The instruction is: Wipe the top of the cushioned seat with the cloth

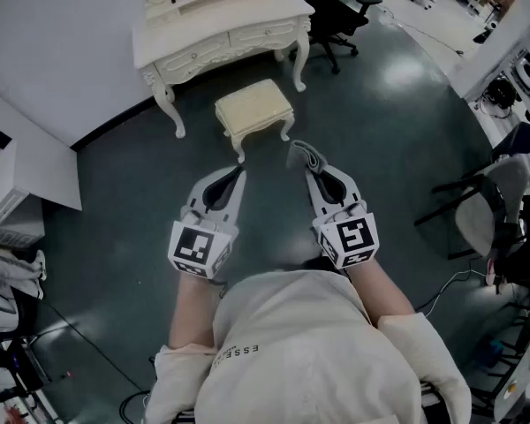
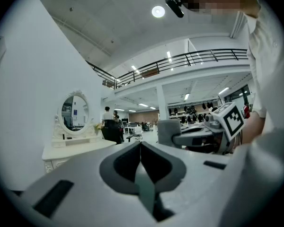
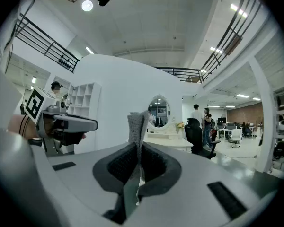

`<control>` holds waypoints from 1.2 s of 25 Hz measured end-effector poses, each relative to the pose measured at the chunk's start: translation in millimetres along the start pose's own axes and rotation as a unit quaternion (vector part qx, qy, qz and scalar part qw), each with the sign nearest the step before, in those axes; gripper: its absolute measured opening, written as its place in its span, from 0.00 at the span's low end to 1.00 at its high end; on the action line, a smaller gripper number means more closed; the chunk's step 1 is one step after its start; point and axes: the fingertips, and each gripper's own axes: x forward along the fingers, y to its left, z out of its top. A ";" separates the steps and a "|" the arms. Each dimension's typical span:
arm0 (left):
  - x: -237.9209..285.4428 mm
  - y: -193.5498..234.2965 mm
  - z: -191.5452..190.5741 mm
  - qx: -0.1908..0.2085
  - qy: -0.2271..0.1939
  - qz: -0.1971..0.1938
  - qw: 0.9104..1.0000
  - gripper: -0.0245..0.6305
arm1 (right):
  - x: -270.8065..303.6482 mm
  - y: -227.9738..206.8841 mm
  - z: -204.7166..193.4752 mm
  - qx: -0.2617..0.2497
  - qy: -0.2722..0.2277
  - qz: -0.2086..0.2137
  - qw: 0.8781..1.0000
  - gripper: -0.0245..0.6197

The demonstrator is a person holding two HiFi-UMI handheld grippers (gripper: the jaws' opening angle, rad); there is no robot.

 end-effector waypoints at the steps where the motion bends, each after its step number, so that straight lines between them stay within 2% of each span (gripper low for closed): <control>1: -1.9 0.9 -0.3 0.000 0.000 0.000 1.000 0.04 | 0.7 2.3 -0.1 -0.001 -0.001 0.000 1.000 0.08; 9: -7.4 4.0 2.2 0.000 -0.005 -0.001 1.000 0.04 | 3.6 11.6 0.1 -0.001 -0.002 -0.001 1.000 0.08; 17: -5.3 7.9 -4.3 -0.009 -0.001 0.010 1.000 0.04 | 10.1 3.1 -8.8 0.026 0.009 -0.009 1.000 0.08; 26: 29.2 38.1 -31.5 -0.024 0.020 0.049 0.998 0.04 | 62.0 -24.1 -30.7 0.034 0.023 0.030 0.999 0.08; 30: 60.7 61.3 -36.5 -0.027 0.037 0.085 0.995 0.04 | 111.7 -47.5 -29.6 0.037 0.022 0.070 0.997 0.08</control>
